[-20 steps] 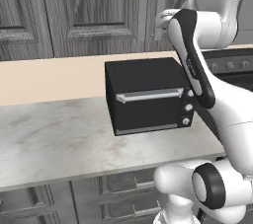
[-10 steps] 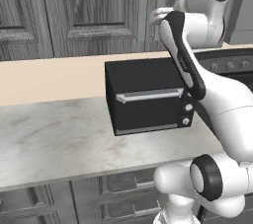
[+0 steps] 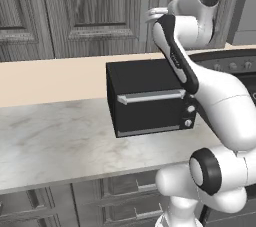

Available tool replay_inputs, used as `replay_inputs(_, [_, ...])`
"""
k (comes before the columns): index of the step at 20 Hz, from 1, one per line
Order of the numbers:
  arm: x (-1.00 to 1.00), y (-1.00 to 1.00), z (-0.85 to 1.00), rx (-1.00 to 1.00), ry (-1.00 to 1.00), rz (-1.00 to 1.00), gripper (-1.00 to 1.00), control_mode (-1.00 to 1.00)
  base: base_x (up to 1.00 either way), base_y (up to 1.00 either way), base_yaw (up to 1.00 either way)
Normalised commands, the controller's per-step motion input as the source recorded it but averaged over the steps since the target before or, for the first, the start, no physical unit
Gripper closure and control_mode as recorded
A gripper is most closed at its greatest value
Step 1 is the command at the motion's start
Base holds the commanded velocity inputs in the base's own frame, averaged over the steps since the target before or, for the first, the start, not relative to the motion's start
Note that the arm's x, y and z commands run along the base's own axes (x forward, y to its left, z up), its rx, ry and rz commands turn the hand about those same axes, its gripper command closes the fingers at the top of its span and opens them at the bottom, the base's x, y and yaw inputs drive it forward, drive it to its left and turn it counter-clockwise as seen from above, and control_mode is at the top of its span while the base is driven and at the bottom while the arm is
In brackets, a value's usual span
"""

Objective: Move the bowls from the cabinet to the plates on the dining table.

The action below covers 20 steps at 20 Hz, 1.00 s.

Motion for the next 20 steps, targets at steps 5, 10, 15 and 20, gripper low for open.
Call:
replay_inputs(5, [0.37,0.01,0.0,0.0,-0.03,0.0,-1.0,-1.0,0.0,0.0,0.0])
replay_inputs(10, [0.39,0.0,0.0,0.0,-0.02,0.0,-1.0,-1.0,0.0,0.0,0.0])
replay_inputs(15, [0.41,0.0,0.0,0.0,-0.02,0.0,-1.0,-1.0,0.0,0.0,0.0])
replay_inputs(20, [0.42,0.0,0.0,0.0,-0.01,0.0,1.0,-1.0,0.0,0.0,0.0])
